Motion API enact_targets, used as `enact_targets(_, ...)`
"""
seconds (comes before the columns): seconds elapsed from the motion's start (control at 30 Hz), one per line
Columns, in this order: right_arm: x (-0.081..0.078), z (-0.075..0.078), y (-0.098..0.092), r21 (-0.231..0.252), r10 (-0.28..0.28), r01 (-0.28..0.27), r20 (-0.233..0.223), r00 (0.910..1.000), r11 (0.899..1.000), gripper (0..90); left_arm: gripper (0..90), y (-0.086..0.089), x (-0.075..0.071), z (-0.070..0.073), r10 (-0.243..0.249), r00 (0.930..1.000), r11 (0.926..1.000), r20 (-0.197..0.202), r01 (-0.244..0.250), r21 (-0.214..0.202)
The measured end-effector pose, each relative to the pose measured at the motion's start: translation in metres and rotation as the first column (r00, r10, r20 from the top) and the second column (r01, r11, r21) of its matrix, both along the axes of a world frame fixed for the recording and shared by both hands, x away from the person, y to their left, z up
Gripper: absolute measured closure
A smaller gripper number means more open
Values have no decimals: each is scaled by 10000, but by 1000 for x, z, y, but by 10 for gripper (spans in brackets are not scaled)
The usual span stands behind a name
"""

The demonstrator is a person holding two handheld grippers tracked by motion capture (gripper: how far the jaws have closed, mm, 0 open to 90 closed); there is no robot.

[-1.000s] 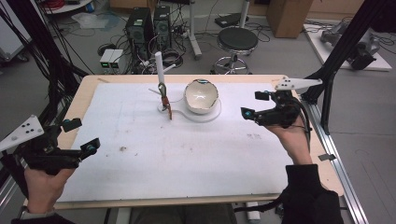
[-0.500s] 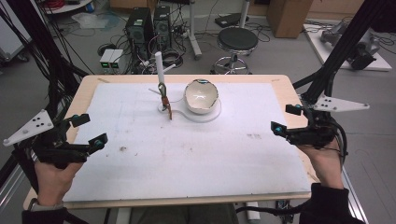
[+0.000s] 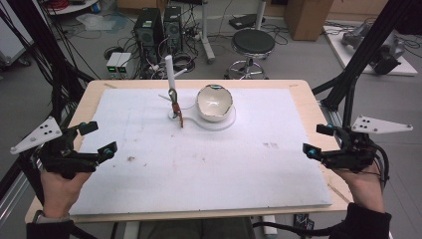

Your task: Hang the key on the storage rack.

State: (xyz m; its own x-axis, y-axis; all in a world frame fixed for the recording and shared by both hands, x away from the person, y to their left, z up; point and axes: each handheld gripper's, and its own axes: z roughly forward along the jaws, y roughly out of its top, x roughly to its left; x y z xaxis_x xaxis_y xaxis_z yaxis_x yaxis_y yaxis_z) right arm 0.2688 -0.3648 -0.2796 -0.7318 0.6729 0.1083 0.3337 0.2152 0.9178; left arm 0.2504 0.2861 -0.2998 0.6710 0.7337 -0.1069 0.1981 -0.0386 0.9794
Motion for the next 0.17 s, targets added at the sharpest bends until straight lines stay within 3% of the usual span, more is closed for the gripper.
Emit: enact_targets(0.17, -3, -5, -13, 389, -378, 376, 47, 9993, 9985, 98, 32, -1, 0, -2, 44, 10000, 10000, -64, -44, 27)
